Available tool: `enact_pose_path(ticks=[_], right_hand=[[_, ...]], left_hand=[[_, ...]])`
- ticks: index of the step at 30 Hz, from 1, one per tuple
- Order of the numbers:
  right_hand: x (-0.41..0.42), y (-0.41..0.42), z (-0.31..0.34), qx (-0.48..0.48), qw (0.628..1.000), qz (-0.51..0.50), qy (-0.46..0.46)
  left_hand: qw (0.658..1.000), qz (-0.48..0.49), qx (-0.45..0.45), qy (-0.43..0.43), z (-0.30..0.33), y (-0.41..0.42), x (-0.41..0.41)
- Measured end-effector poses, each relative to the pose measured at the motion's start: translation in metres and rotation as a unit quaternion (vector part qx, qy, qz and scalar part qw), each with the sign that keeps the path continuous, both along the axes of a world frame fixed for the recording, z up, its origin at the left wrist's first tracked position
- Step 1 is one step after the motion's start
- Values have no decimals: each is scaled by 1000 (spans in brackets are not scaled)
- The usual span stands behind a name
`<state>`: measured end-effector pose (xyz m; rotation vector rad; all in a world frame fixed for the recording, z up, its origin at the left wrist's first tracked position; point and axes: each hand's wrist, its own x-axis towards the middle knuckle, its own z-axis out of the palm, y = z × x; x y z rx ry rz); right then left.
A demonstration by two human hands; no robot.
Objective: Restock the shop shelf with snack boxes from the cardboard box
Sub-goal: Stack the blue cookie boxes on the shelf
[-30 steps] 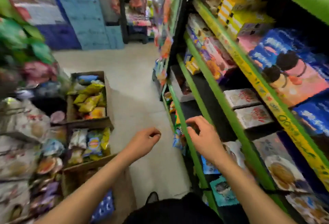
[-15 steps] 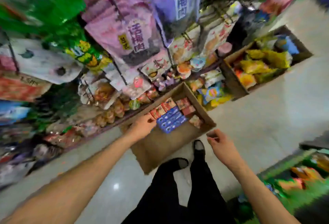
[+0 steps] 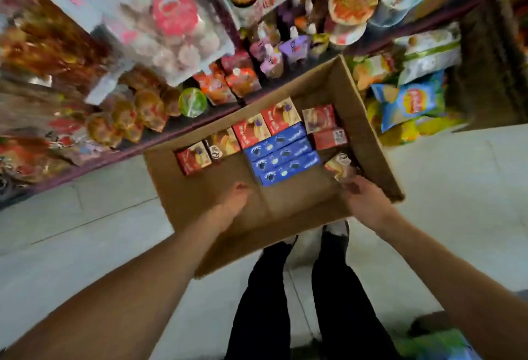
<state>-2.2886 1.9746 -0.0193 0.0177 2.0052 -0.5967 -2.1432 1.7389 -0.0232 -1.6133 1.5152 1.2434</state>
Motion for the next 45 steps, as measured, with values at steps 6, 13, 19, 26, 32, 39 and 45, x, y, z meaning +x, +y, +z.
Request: enact_pose_path(ticks=[6,13,19,26,32,39,45], right_hand=[[-13,-53,-140,-20,997,64,45],[-37,-109,-236,-78,996,10,53],[-48,-128,-266,-73,997,24,-29],[-27,-125,-281,-31,999,33,-12],[-29,-103,-294,-88,986,-103,-97],[-27,-116,-299,-111,980,-126,-110],[-30,-117,-302,-125,976,-133,-121]], left_hand=[[982,178,39,43,-135,-9,4],[949,274,91,127,-220,-33,-1],[880,395,167,204,-261,-30,-5],[857,434,183,208,-281,-37,4],[874,411,156,205,-284,-33,2],[876,407,143,214,-290,-29,6],[876,411,143,206,-288,-27,7]])
